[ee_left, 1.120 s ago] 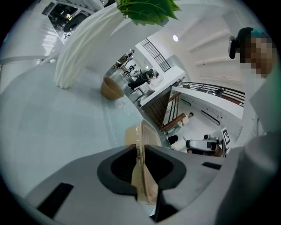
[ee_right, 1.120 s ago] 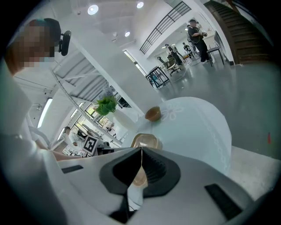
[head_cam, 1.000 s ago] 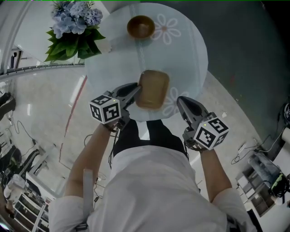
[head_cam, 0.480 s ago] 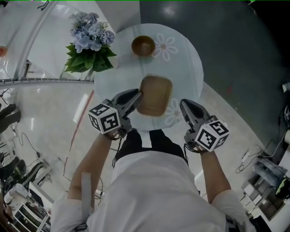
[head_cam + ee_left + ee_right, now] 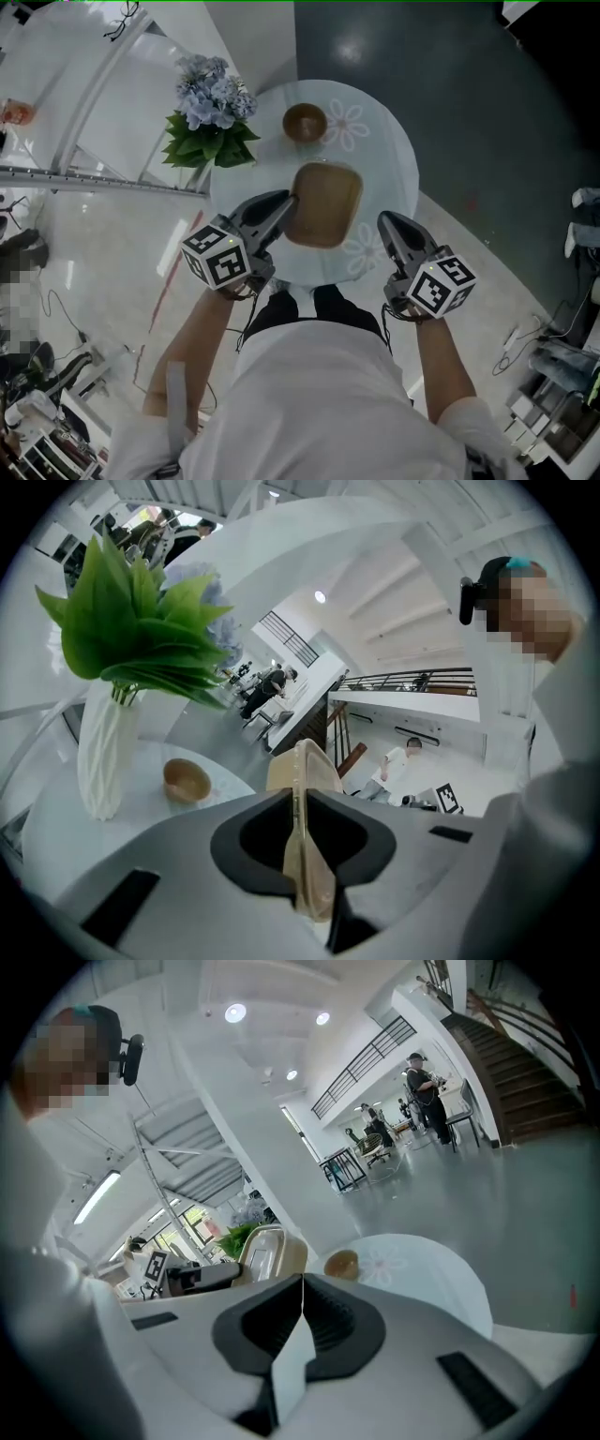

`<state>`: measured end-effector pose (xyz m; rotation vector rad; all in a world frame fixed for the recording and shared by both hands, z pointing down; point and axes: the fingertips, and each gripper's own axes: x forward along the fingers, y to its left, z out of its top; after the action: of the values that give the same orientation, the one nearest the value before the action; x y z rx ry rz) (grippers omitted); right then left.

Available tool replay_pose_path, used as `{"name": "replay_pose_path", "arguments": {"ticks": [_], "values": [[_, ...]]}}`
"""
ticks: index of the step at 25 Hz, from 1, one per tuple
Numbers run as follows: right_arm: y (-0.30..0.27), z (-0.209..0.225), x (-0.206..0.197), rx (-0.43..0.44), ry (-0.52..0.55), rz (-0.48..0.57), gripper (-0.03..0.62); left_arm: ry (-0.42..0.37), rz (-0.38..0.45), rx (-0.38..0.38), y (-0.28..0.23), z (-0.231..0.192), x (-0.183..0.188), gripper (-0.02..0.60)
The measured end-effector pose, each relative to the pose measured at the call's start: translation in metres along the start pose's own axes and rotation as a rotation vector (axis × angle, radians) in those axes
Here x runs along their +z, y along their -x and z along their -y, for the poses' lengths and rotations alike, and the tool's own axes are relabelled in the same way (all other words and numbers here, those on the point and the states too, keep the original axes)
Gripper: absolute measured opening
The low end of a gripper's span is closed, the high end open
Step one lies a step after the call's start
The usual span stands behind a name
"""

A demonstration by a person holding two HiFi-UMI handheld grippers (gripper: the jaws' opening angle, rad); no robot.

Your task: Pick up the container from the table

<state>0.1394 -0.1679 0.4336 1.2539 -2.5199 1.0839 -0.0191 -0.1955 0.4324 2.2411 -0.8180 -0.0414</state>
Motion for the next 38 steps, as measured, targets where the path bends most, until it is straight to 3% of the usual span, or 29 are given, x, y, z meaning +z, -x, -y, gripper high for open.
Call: {"name": "replay_pose_path", "arguments": {"ticks": [21,38], "values": [[0.005,-0.042,0.052,0.005,0.059,0.124,0.023,-0.108,0.123,-0.079,0.031,0.043,0.08,0.049],[0.008,-0.065,0.071,0.018,0.081,0.174,0.023,-0.158,0.171,-0.095,0.046,0.057,0.109,0.049]]}}
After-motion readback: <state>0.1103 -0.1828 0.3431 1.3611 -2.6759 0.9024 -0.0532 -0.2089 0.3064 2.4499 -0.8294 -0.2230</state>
